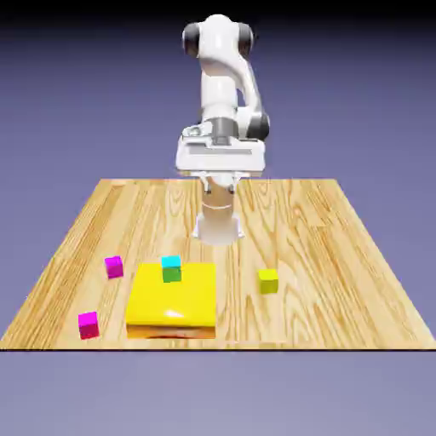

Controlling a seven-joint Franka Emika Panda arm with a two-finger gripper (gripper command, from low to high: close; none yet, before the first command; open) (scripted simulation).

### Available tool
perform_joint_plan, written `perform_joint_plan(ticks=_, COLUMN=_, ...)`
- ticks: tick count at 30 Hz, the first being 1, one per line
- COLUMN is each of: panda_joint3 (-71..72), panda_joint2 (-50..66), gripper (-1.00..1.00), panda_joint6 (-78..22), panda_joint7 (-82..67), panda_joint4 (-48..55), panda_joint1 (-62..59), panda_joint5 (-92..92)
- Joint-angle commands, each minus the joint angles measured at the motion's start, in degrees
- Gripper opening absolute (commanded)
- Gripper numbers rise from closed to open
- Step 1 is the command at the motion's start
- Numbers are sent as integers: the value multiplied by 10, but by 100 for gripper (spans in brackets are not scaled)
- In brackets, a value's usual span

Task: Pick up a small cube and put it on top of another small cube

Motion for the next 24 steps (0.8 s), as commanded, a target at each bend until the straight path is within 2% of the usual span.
perform_joint_plan(ticks=1, panda_joint3=0, panda_joint2=21, gripper=0, panda_joint6=-16, panda_joint7=9, panda_joint4=18, panda_joint1=-11, panda_joint5=4)
perform_joint_plan(ticks=24, panda_joint3=-8, panda_joint2=498, gripper=0, panda_joint6=-380, panda_joint7=205, panda_joint4=433, panda_joint1=-267, panda_joint5=93)
